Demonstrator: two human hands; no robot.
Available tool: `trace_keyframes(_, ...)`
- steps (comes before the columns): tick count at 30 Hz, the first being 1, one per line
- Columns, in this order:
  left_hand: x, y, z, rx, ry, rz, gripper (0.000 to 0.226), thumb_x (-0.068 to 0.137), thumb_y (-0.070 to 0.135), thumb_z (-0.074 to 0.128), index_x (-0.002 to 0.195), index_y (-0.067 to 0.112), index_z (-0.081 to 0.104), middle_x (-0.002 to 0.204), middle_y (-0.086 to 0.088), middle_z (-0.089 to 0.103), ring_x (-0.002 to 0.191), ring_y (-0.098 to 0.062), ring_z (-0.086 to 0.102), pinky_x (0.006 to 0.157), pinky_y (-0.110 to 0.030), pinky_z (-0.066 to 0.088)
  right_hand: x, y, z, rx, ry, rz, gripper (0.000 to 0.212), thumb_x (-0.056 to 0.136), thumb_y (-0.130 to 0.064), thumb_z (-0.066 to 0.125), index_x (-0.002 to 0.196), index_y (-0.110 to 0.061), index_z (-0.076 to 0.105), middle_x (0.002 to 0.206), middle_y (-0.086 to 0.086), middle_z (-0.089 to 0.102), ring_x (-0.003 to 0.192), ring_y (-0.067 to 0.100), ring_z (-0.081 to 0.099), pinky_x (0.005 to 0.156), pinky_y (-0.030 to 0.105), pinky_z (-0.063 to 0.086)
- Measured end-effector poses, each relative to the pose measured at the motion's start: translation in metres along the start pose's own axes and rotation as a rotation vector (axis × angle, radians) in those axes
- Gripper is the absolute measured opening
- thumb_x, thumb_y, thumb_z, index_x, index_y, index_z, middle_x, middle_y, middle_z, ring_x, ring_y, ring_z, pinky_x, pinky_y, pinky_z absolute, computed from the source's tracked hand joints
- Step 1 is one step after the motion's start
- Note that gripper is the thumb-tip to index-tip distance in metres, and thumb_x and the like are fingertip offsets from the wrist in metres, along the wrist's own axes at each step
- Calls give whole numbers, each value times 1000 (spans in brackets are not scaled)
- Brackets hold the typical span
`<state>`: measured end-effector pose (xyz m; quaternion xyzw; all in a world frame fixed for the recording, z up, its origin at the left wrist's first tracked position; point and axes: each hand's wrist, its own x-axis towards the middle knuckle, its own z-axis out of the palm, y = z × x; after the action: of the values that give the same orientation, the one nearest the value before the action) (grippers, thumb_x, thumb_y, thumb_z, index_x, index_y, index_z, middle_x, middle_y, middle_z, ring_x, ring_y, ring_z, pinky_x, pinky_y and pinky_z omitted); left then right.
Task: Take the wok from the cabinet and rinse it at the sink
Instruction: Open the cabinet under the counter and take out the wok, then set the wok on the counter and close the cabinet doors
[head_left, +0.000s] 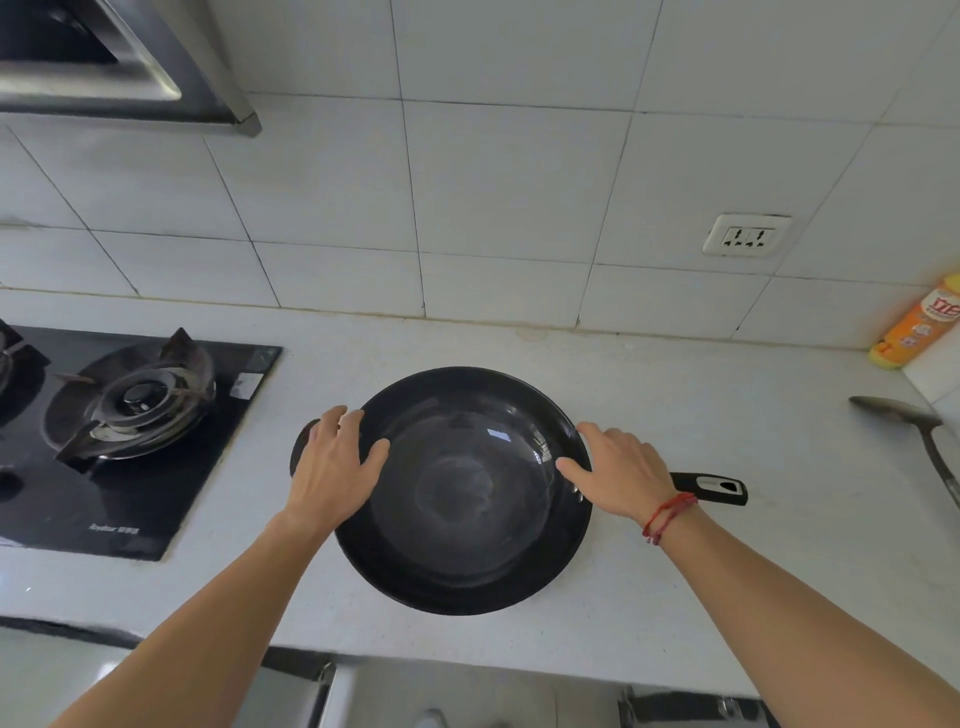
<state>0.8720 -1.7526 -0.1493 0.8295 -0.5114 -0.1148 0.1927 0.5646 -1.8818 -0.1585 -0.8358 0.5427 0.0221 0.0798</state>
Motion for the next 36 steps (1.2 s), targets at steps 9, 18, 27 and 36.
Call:
trace_keyframes(9, -27, 16, 14, 154, -68, 165, 69, 97, 48, 51, 152, 11, 34, 160, -14, 28, 147, -32, 28, 116, -43, 30, -13, -14, 4, -14, 65, -39, 72, 94, -67, 28, 154, -29, 17, 151, 15, 33, 133, 31, 40, 103, 45, 39)
trace_keyframes(18, -51, 21, 14, 237, -62, 209, 94, 82, 73, 17, 153, 13, 31, 161, -15, 27, 148, -33, 25, 116, -45, 29, -43, -23, 13, -37, 126, -20, 71, 94, -67, 28, 153, -28, 21, 147, 13, 38, 128, 30, 43, 99, 44, 40)
trace_keyframes(27, -125, -10, -7, 195, -88, 226, 83, 93, 67, 32, 156, 13, 24, 164, -15, 19, 151, -32, 16, 118, -46, 25, -118, -64, 18, -55, 214, 50, 66, 94, -61, 36, 149, -25, 33, 140, 16, 45, 124, 32, 44, 95, 45, 42)
trace_keyframes(36, -221, -57, -13, 209, -123, 271, 82, 95, 68, 27, 156, 13, 23, 164, -15, 16, 151, -34, 14, 119, -46, 23, -246, -104, 41, -119, 170, 135, 65, 92, -59, 30, 148, -24, 34, 133, 17, 47, 117, 34, 45, 91, 45, 41)
